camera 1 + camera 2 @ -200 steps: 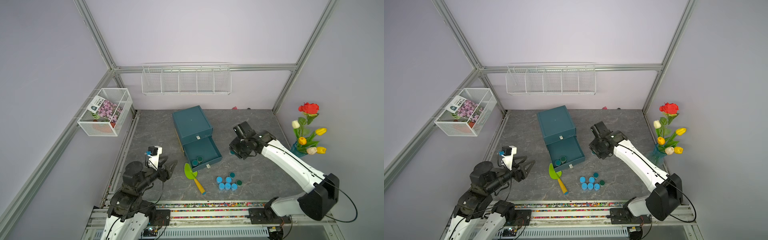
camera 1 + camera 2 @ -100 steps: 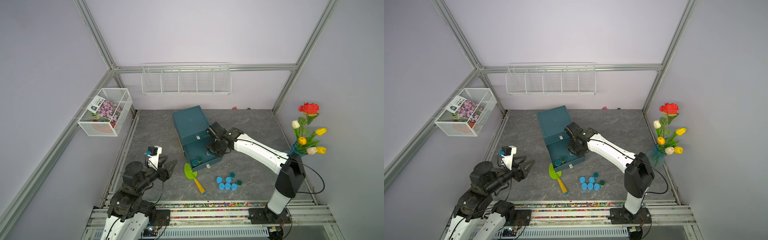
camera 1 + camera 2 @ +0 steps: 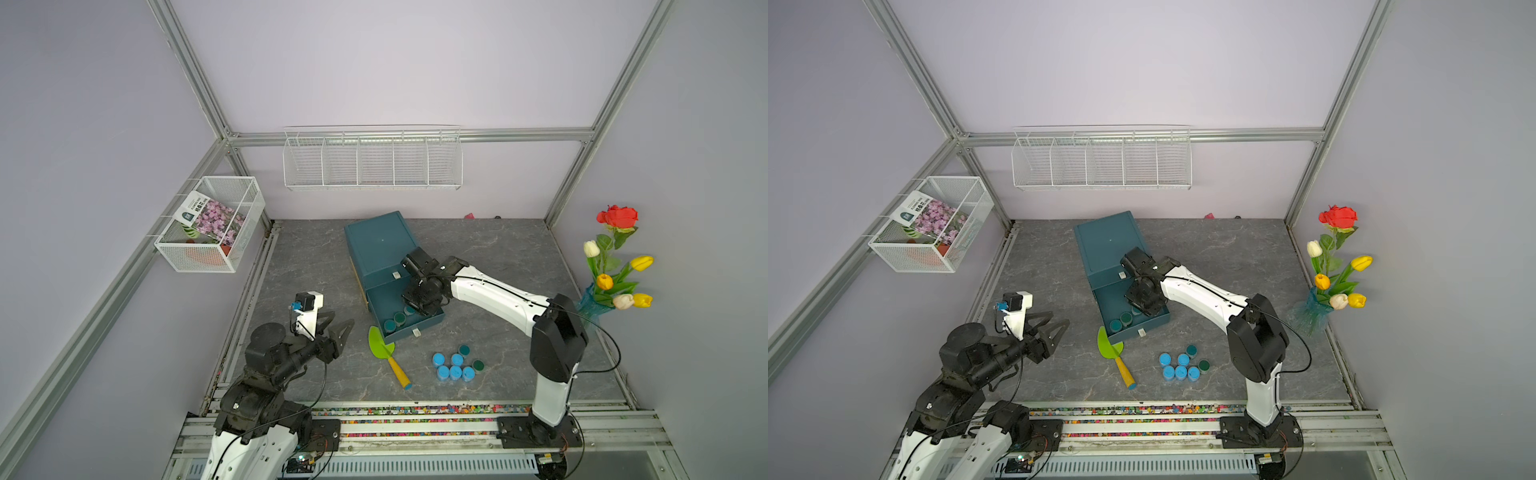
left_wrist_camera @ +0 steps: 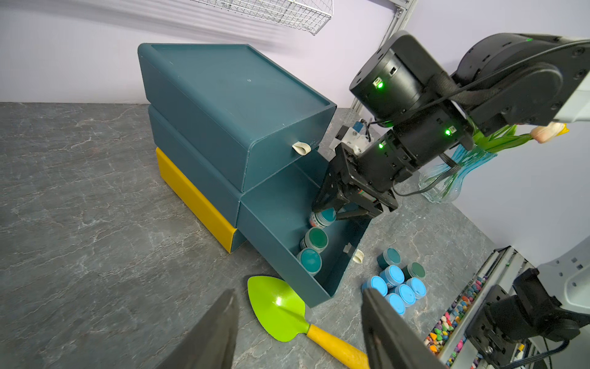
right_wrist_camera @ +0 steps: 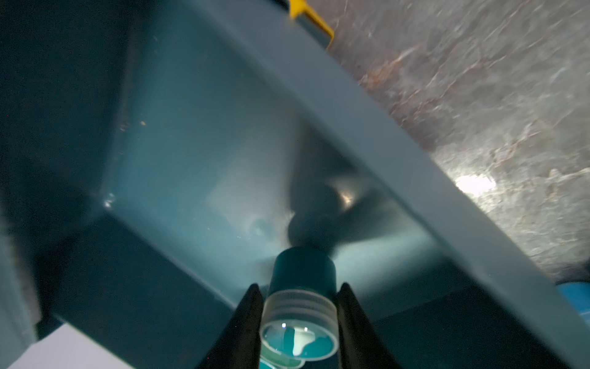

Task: Put the paint cans in the drawer according to color
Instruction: Place the paint can in the drawer, then pick up the paint can at the center of the board.

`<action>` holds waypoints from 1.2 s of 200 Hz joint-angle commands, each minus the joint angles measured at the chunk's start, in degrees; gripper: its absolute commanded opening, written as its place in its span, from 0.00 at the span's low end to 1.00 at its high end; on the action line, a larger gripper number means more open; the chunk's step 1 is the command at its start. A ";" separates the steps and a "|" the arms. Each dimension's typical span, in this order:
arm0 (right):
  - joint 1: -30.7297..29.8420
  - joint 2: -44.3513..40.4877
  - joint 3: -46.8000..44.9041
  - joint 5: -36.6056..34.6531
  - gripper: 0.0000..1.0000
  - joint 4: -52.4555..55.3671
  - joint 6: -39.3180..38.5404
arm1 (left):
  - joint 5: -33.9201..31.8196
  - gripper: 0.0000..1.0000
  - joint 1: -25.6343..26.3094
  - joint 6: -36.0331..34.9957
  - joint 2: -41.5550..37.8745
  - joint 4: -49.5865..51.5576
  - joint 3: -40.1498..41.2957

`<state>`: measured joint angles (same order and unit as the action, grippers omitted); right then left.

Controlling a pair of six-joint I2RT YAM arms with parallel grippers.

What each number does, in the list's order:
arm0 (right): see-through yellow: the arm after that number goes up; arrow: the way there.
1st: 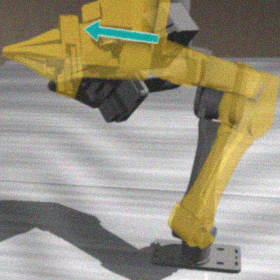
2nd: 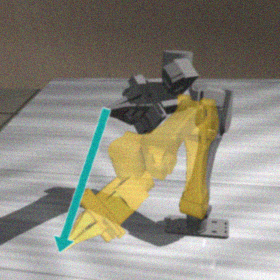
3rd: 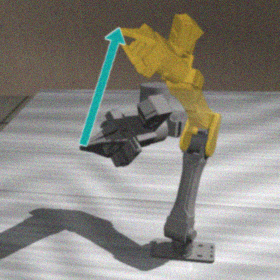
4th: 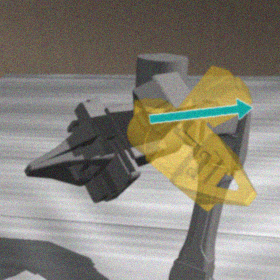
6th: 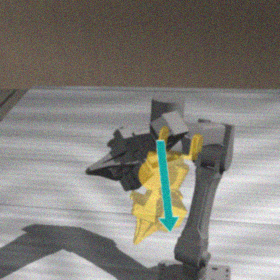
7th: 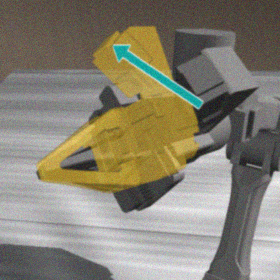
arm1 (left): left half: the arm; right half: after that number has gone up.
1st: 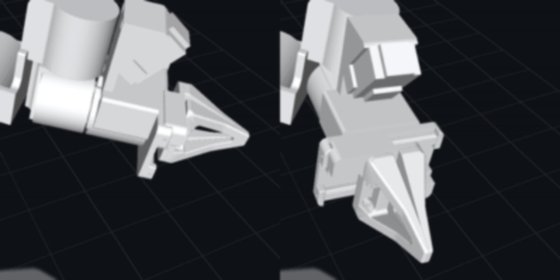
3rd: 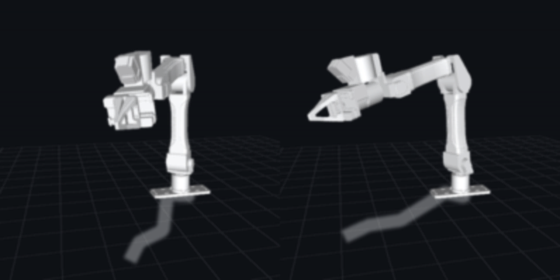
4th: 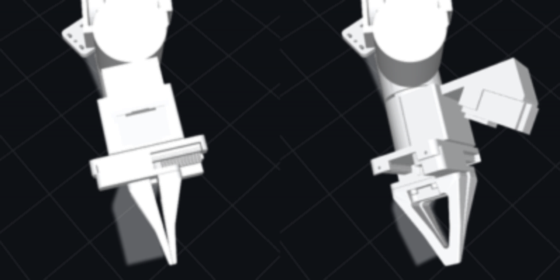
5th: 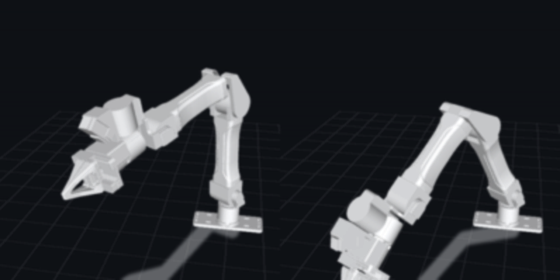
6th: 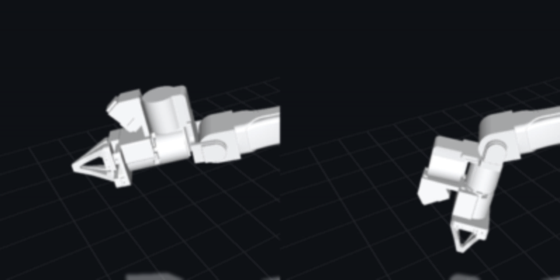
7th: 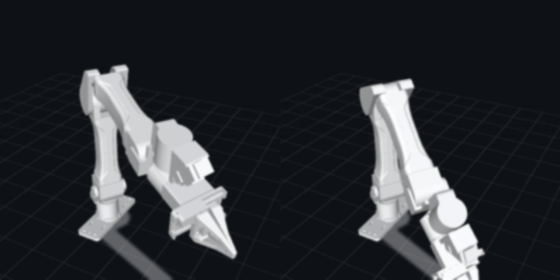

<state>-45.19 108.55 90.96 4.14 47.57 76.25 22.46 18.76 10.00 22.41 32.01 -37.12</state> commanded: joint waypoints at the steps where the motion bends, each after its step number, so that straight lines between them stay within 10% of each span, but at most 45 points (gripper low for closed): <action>1: -0.85 0.54 1.88 1.83 0.12 0.50 0.24 | -0.33 0.64 0.14 0.22 -0.44 -0.51 0.47; 36: -0.95 0.70 2.29 2.30 0.16 2.34 -0.04 | -0.48 0.64 0.14 0.24 -0.35 -0.59 0.47; 97: -0.95 -0.02 2.99 1.51 0.57 4.13 0.04 | -0.38 0.64 0.14 0.26 -0.20 -0.63 0.47; 174: 3.30 -11.35 4.99 -7.90 0.54 12.01 -3.83 | -0.42 0.64 0.18 0.24 -0.18 -0.50 0.40; 240: 20.43 -39.11 -32.48 -5.03 0.56 8.88 0.90 | -0.27 0.64 0.18 0.28 0.08 -0.63 0.47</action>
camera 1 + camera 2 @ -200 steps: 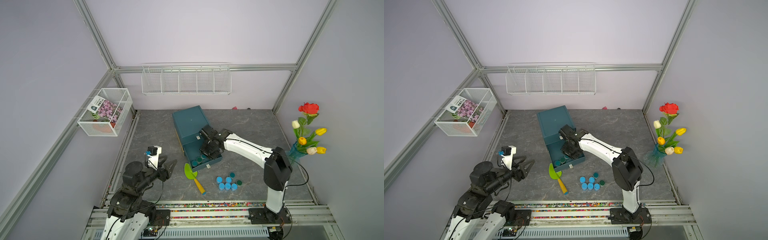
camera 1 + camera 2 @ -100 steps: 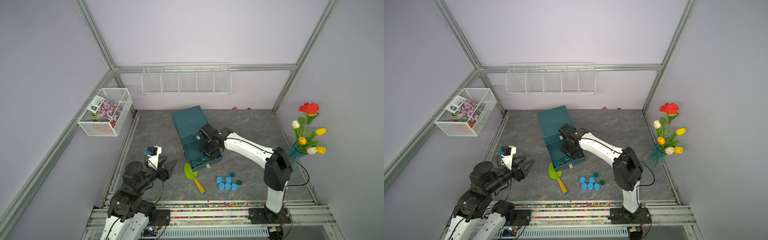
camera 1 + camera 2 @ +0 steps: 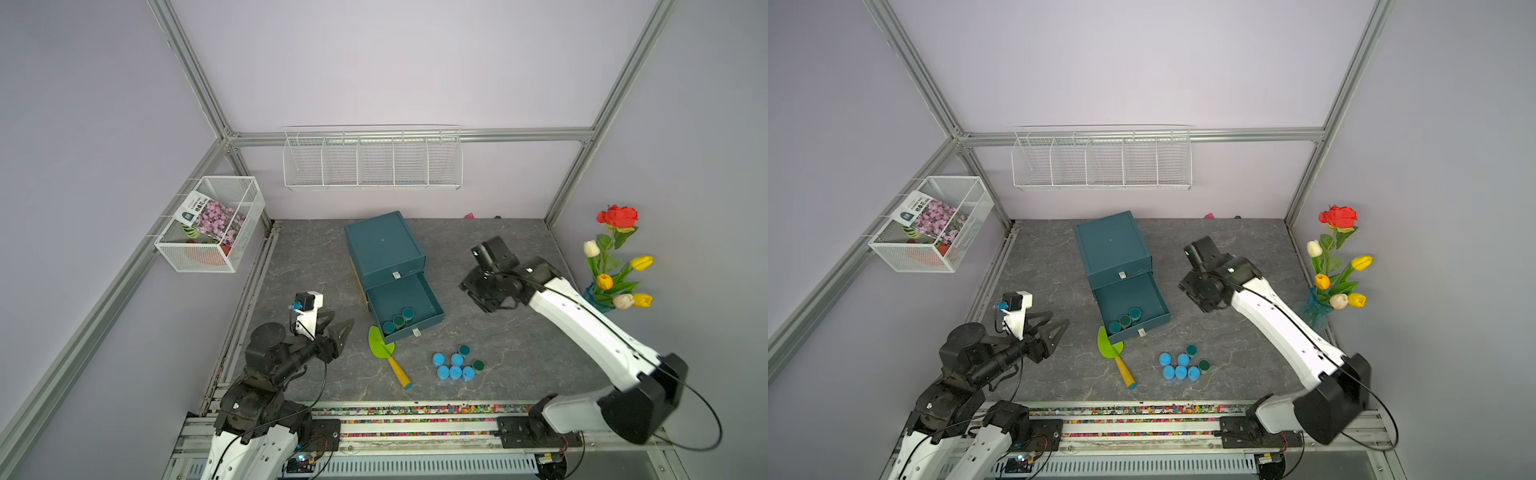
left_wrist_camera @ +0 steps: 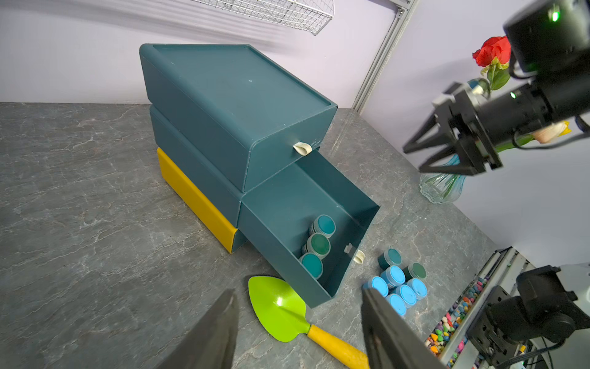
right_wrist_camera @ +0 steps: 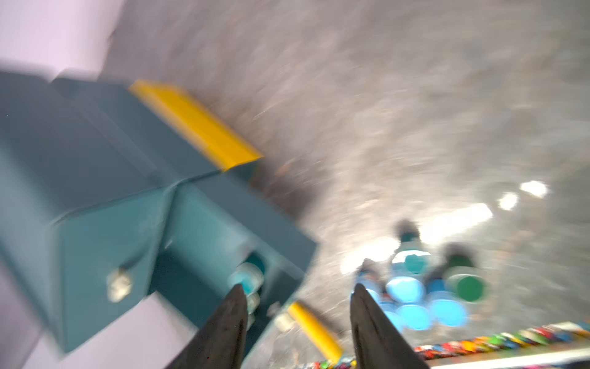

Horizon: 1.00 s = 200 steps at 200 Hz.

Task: Put the paint cans in the drawer according to color
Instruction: Pick up the paint can at the center of the board.

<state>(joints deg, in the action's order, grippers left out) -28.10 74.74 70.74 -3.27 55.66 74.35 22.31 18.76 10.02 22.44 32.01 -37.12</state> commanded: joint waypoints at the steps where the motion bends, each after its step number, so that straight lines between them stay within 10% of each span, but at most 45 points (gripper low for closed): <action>1: 3.55 -5.65 -12.76 2.51 0.56 0.69 2.99 | -0.09 0.64 0.20 0.26 0.06 -0.63 0.47; 58: 3.79 -7.30 -28.53 10.17 0.58 -6.58 5.53 | 0.50 0.64 0.22 0.26 0.48 -0.63 0.39; 200: -1.56 1.88 -31.11 13.91 0.56 -10.00 3.26 | -0.12 0.64 0.18 0.26 0.28 -0.46 0.39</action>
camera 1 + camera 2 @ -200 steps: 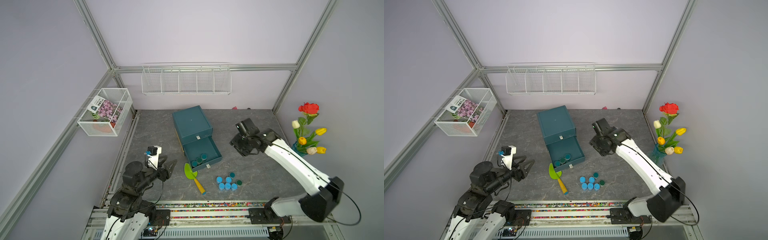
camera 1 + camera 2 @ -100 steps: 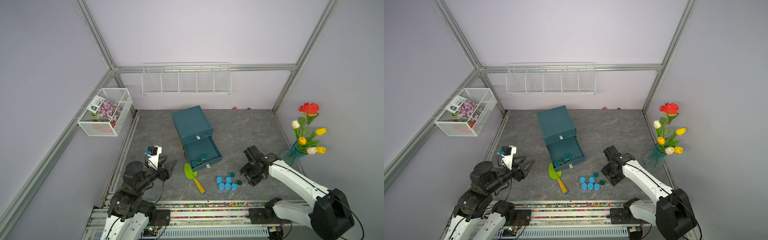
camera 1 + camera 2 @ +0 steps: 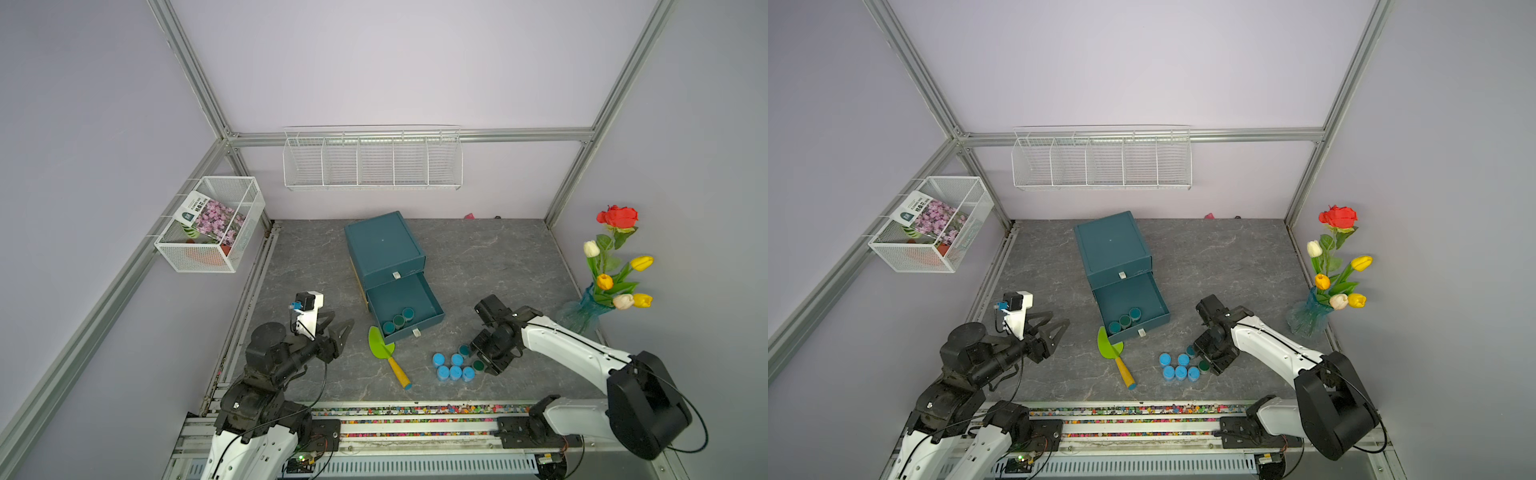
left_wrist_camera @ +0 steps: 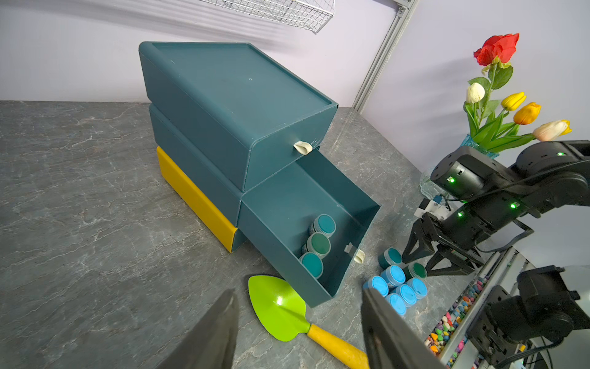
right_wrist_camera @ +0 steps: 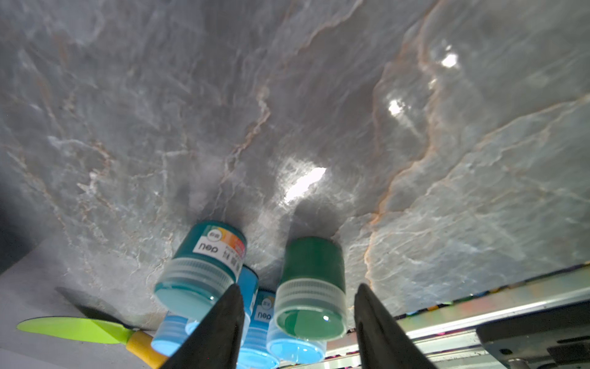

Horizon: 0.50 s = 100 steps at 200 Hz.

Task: Put the paint cans in the drawer according to color
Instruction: Pick up the paint can at the center of the board.

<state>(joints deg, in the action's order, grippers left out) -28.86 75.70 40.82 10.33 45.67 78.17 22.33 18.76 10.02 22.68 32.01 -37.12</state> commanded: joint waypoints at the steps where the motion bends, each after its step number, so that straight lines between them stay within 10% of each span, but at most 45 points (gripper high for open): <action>1: -0.82 0.93 -1.23 0.31 0.56 -0.03 -0.56 | -0.16 0.64 0.20 0.26 0.06 -0.46 0.39; 100: -1.37 1.56 -1.12 -1.51 0.28 1.09 0.13 | -0.10 0.64 0.15 0.18 0.00 -0.54 0.39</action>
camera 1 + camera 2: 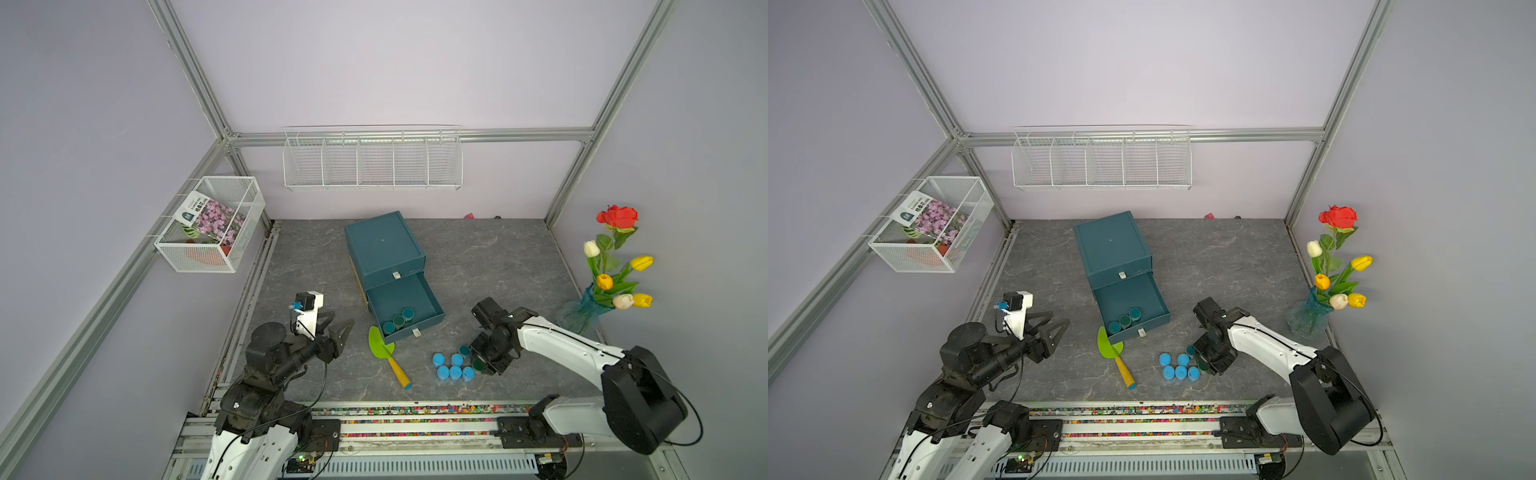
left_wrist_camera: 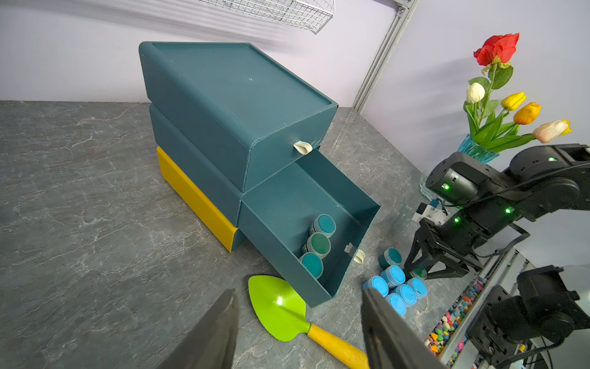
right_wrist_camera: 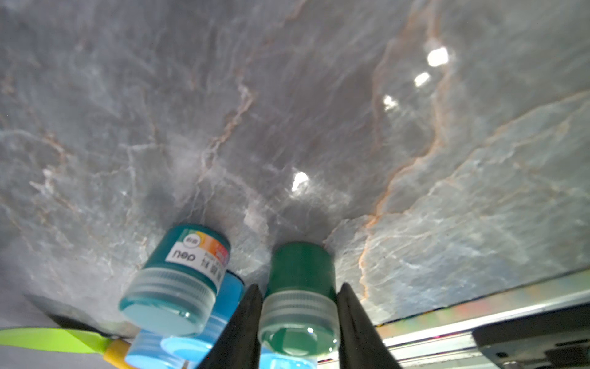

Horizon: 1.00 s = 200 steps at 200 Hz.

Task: Put the paint cans in the drawer according to color
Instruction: Pick up the paint can at the center of the board, then place the paint can in the drawer.

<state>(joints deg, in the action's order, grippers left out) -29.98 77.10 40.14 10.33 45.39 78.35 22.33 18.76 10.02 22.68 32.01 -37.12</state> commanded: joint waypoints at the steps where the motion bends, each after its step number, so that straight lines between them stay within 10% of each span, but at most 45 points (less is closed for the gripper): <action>1: -0.26 0.16 -0.38 -1.57 0.28 1.42 -0.04 | -0.14 0.64 0.14 0.17 0.00 -0.54 0.39; 58: -0.45 -5.78 17.46 -11.44 0.15 12.70 -4.44 | -0.34 0.64 0.13 0.20 0.06 -0.54 0.39; 126: -10.35 15.00 48.91 -12.85 0.12 10.02 -7.64 | -0.33 0.64 0.20 0.16 0.17 -0.46 0.37; 200: -13.19 27.06 53.27 -11.13 0.10 7.53 -6.52 | -1.06 0.64 0.13 0.26 -0.55 -0.57 0.39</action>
<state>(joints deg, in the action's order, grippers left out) -43.05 103.68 93.56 -0.38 53.23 71.94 21.87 18.76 10.02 22.65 32.01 -37.12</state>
